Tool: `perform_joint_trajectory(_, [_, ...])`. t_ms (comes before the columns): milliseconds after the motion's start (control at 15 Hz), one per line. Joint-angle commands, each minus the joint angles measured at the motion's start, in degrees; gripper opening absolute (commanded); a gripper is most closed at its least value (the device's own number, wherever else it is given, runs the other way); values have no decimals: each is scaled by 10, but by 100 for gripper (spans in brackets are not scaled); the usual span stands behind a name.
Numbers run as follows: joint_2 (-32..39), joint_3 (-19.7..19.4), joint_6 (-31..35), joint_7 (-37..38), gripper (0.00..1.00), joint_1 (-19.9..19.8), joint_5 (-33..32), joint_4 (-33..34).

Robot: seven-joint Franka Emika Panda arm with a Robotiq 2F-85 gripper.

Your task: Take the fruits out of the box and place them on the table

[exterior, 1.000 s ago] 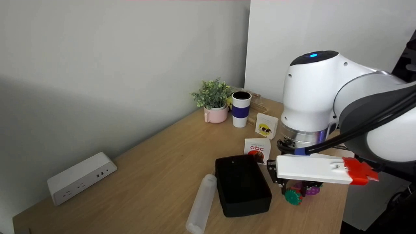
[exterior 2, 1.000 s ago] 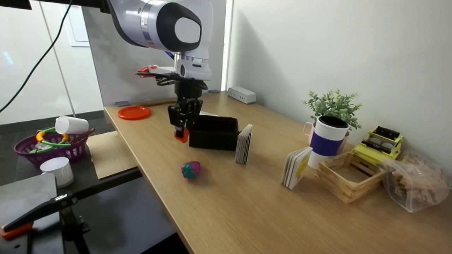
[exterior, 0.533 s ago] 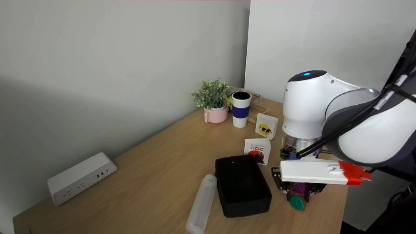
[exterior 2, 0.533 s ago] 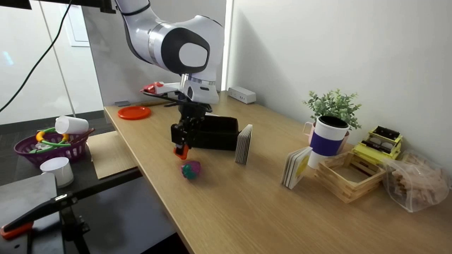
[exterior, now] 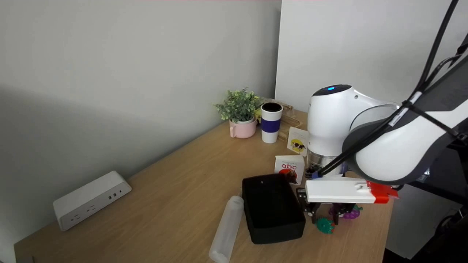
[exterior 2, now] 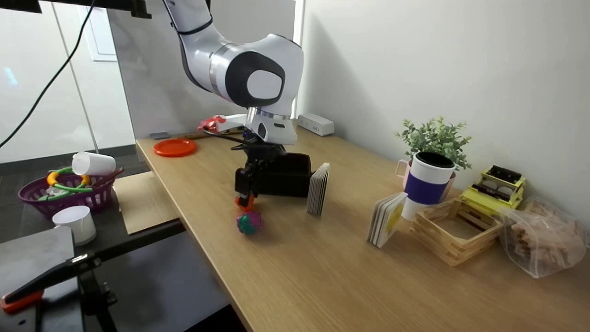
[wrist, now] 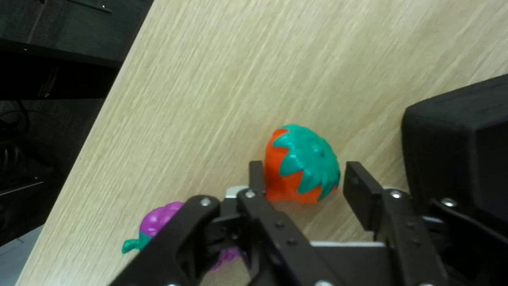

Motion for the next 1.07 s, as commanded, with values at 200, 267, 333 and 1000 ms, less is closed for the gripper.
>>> perform_joint_trajectory(200, [-19,-12,-7,27,100,21,-2,1])
perform_joint_trajectory(267, [-25,-16,-5,41,100,26,-6,-3])
perform_joint_trajectory(333, [-32,-20,-6,57,100,32,-10,-7])
perform_joint_trajectory(1000, [-161,-42,-19,248,100,78,-137,-73])
